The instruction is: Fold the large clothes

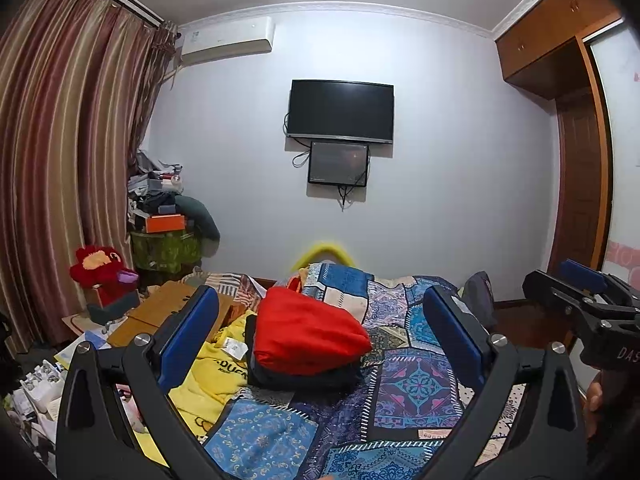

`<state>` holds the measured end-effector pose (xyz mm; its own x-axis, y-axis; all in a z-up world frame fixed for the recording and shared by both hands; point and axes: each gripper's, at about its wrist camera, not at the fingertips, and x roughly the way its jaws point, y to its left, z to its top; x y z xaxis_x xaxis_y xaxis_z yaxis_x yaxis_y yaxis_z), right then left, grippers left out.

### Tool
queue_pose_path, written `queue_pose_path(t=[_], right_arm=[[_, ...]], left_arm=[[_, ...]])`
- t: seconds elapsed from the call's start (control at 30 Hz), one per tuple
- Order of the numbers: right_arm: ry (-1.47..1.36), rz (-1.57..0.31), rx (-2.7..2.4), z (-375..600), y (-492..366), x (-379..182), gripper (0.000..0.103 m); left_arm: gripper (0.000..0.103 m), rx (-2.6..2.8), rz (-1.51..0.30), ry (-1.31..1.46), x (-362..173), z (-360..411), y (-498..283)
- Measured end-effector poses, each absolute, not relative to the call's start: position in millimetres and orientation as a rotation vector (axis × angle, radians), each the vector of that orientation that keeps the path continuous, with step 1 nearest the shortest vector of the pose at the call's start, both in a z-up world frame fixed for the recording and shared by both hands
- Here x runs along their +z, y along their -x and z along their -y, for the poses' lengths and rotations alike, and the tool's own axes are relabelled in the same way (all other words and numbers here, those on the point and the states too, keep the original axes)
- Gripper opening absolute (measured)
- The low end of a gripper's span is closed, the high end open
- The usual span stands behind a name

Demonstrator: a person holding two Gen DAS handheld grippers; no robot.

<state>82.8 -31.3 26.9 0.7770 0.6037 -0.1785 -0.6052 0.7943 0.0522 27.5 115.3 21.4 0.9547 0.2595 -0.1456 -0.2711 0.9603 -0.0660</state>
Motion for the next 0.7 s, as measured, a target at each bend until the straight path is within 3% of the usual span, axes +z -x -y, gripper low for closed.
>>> queue_pose_path(t=[0.7], right_arm=[[-0.002, -0.199, 0.643, 32.0, -87.5, 24.5, 0.103]], left_arm=[[0.103, 0.26, -0.151, 0.082, 19.9, -111.1, -29.8]])
